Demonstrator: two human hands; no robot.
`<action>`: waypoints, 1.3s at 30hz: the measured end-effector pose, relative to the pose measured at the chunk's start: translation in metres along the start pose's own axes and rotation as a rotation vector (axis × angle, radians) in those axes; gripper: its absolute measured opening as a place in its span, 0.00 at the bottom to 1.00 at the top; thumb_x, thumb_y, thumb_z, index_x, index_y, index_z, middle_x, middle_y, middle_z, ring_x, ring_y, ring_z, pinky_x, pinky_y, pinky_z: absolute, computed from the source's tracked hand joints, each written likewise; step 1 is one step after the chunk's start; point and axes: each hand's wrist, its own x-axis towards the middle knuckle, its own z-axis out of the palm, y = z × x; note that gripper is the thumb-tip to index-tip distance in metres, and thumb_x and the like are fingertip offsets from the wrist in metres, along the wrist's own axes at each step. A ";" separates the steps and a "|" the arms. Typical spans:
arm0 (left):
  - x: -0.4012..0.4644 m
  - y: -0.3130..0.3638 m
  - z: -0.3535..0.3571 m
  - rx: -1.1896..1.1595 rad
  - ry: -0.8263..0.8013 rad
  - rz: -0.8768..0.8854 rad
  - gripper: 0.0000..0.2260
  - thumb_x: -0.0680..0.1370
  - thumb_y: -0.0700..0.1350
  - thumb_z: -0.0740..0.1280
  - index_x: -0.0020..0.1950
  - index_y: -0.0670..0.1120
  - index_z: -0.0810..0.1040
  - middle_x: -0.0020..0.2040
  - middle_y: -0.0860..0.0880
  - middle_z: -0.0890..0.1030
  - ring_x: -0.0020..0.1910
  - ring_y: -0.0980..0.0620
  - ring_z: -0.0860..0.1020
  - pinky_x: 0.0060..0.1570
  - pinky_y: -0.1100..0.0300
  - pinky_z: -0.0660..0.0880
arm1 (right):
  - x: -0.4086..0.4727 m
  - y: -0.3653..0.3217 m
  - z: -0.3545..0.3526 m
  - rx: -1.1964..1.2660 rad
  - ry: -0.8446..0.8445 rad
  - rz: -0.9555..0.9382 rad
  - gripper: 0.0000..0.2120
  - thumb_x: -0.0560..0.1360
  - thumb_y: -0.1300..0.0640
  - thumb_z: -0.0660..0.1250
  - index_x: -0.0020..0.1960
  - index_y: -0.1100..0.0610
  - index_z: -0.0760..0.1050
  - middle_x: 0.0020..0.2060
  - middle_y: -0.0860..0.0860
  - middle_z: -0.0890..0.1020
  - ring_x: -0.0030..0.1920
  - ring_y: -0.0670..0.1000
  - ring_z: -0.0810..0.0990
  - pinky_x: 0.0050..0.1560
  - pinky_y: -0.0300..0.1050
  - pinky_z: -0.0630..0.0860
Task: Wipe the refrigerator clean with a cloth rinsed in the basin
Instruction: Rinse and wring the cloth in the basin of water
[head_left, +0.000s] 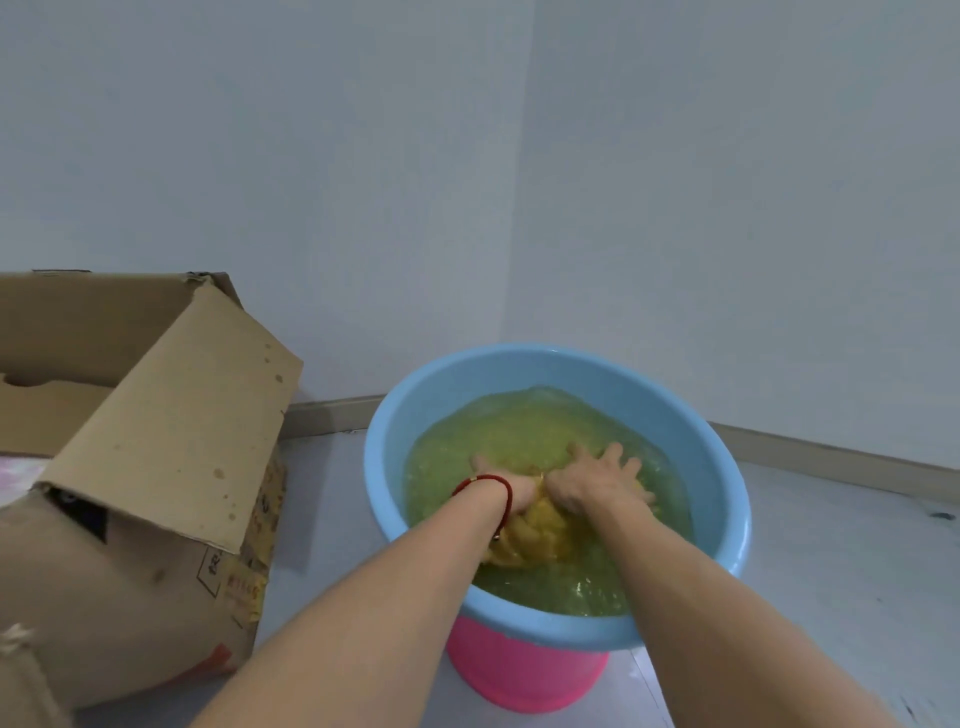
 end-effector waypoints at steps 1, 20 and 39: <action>0.009 0.000 0.004 -0.029 -0.013 -0.027 0.34 0.76 0.55 0.62 0.81 0.47 0.61 0.73 0.40 0.73 0.64 0.43 0.77 0.65 0.54 0.73 | -0.001 -0.004 0.003 0.013 -0.077 0.007 0.31 0.79 0.44 0.53 0.81 0.47 0.58 0.82 0.60 0.56 0.80 0.67 0.55 0.76 0.70 0.56; 0.013 -0.002 -0.005 -0.096 0.088 -0.103 0.29 0.86 0.57 0.45 0.77 0.39 0.66 0.75 0.38 0.69 0.73 0.40 0.69 0.74 0.47 0.64 | -0.006 -0.008 -0.003 0.042 0.061 0.140 0.26 0.82 0.46 0.49 0.77 0.54 0.62 0.76 0.62 0.62 0.76 0.66 0.59 0.71 0.73 0.61; 0.014 -0.006 0.003 0.352 0.187 0.042 0.27 0.84 0.59 0.53 0.77 0.43 0.67 0.74 0.40 0.71 0.71 0.39 0.71 0.69 0.46 0.70 | 0.015 0.019 -0.011 -0.078 0.106 -0.054 0.25 0.83 0.49 0.49 0.78 0.55 0.60 0.76 0.63 0.61 0.76 0.66 0.60 0.72 0.69 0.63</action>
